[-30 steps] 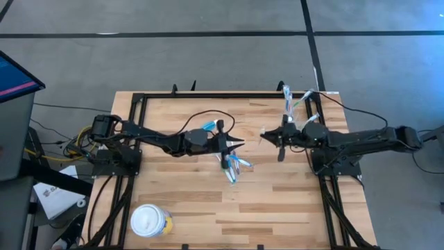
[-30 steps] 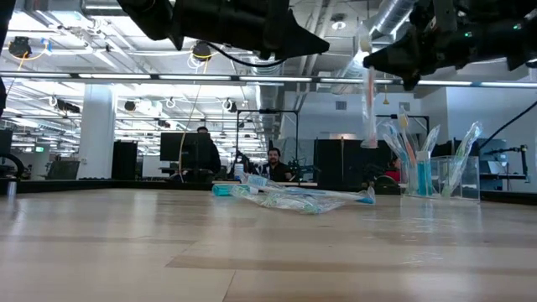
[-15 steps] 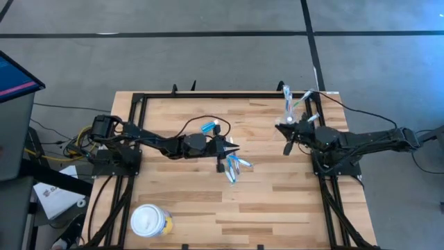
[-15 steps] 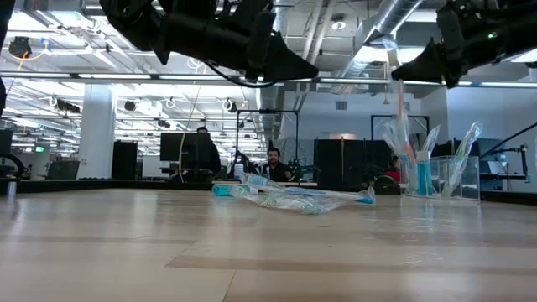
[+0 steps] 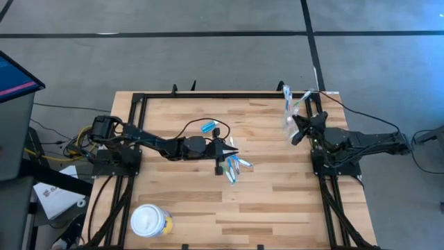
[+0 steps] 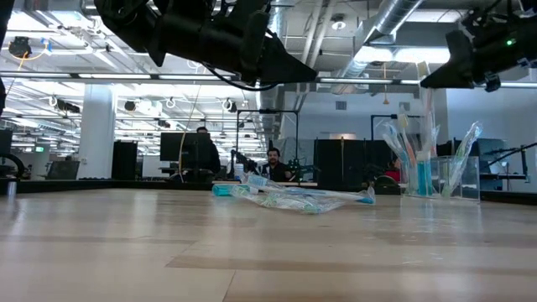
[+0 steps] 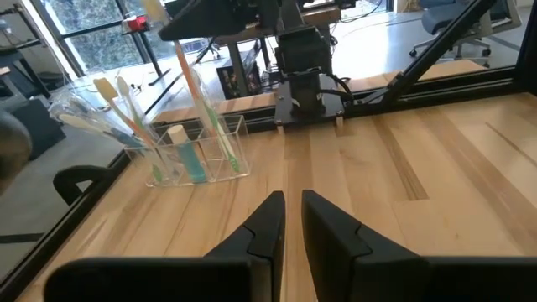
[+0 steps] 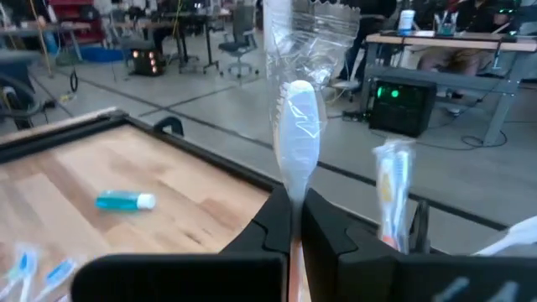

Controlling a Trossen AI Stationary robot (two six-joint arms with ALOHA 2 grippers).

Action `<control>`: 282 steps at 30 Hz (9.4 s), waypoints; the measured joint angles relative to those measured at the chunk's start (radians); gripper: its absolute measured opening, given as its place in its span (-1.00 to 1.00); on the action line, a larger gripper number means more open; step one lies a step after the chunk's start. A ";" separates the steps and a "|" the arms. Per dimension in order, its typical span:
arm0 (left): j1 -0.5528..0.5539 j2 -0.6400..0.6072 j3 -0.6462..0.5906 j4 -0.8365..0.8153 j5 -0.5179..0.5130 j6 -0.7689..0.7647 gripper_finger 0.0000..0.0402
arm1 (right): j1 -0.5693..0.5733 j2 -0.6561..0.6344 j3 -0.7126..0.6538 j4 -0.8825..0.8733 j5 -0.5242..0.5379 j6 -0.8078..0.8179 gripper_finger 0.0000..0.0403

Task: Pick & Place toothbrushing station
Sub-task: Put the orange toothbrush into the transparent organizer, then put the green toothbrush into the transparent organizer

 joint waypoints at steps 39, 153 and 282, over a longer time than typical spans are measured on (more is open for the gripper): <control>0.000 0.000 0.000 0.001 -0.002 0.000 -0.83 | -0.005 0.029 -0.082 -0.179 0.043 0.315 -0.99; 0.063 0.036 -0.146 -0.307 0.179 0.032 -0.29 | 0.237 0.299 -0.021 0.400 -0.195 -0.093 -0.46; 0.069 0.029 0.193 -0.767 0.332 -0.411 -0.99 | 0.238 0.679 0.141 0.396 -0.327 -0.256 -0.46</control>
